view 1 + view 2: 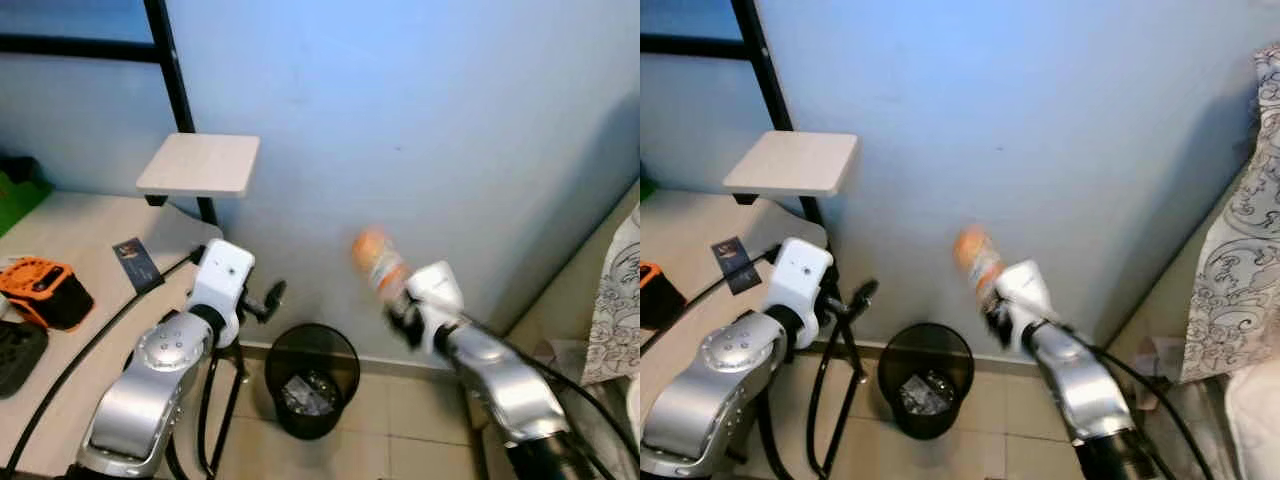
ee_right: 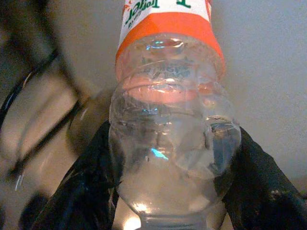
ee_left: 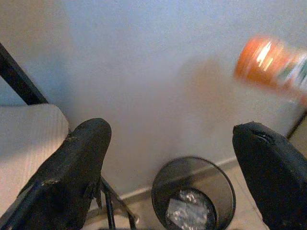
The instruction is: Clean up the room
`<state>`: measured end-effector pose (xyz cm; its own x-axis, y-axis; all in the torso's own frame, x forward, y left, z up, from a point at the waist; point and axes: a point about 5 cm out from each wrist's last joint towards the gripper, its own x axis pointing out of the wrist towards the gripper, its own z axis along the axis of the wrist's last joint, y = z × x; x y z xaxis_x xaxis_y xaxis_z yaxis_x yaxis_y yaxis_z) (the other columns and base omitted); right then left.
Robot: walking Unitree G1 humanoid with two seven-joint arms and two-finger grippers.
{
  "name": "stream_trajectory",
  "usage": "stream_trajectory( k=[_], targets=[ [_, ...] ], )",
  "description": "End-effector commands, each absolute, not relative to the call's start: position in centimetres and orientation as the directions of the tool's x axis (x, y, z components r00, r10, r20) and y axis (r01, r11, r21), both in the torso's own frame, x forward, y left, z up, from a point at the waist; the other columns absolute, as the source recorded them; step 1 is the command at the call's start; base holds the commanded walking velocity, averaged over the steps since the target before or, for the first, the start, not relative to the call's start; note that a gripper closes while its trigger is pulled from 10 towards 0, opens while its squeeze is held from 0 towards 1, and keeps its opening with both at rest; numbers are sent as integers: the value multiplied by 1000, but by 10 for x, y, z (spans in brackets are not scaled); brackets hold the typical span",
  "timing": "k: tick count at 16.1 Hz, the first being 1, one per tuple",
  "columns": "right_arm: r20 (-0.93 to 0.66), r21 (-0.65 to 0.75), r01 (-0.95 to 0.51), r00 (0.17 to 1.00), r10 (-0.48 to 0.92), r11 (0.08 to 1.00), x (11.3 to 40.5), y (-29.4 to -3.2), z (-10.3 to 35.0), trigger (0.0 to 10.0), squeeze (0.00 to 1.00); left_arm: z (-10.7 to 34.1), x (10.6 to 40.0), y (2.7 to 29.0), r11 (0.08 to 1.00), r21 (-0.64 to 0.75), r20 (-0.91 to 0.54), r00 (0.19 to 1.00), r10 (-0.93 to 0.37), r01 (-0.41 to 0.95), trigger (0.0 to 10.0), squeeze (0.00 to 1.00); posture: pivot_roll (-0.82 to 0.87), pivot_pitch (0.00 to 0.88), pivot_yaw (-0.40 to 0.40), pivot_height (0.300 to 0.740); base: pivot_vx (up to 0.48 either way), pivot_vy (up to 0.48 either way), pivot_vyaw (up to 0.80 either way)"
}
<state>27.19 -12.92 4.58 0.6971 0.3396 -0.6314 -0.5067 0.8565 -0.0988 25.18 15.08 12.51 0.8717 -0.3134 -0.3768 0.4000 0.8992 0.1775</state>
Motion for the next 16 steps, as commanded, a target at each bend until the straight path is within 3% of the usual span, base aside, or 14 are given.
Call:
stream_trajectory(
  k=[1, 3, 4, 6, 8, 10, 11, 12, 16],
  targets=[
    [-675, -108, -603, 628, 387, 790, 272, -117, 38, 10000, 0, 127, 248, 149, 882, 171, -393, 851, -348, 439, 10000, 0, -79, 0, -16, 740, 0, 0, 0],
    [-735, -124, -654, 566, 374, 746, 275, -112, 21, 10000, 0, 125, 243, 149, 854, 151, -441, 808, -392, 497, 10000, 0, -75, 0, -21, 740, 0, 0, 0],
    [-776, -149, -683, 529, 344, 715, 277, -109, 7, 10000, 0, 127, 247, 153, 808, 290, -398, 833, -385, 513, 10000, 0, -68, 0, -24, 740, 0, 0, 0],
    [-796, -169, -701, 512, 324, 693, 279, -107, 2, 10000, 0, 133, 250, 153, 848, 196, -334, 847, -413, 492, 10000, 0, -66, 0, -27, 740, 0, 0, 0],
    [-825, -186, -713, 488, 287, 676, 281, -104, -7, 10000, 0, 129, 241, 159, 812, 225, -503, 778, -376, 538, 10000, 0, -67, 0, -25, 740, 0, 0, 0],
    [-824, -185, -707, 490, 284, 683, 282, -101, -10, 10000, 0, 130, 231, 152, 796, 50, -529, 692, -492, 604, 10000, 0, -64, 0, -24, 740, 0, 0, 0],
    [-825, -180, -708, 487, 287, 683, 281, -98, -12, 10000, 0, 129, 226, 151, 774, 26, -545, 658, -520, 633, 10000, 0, -64, 0, -24, 740, 0, 0, 0],
    [-821, -198, -710, 497, 282, 676, 282, -94, -13, 10000, 0, 125, 219, 152, 742, 15, -587, 606, -537, 671, 10000, 0, -65, 0, -24, 740, 0, 0, 0],
    [-793, -217, -672, 544, 274, 708, 289, -84, -8, 10000, 0, 120, 215, 159, 687, 48, -670, 534, -516, 725, 10000, 0, -65, 0, -21, 740, 0, 0, 0]
  ],
)
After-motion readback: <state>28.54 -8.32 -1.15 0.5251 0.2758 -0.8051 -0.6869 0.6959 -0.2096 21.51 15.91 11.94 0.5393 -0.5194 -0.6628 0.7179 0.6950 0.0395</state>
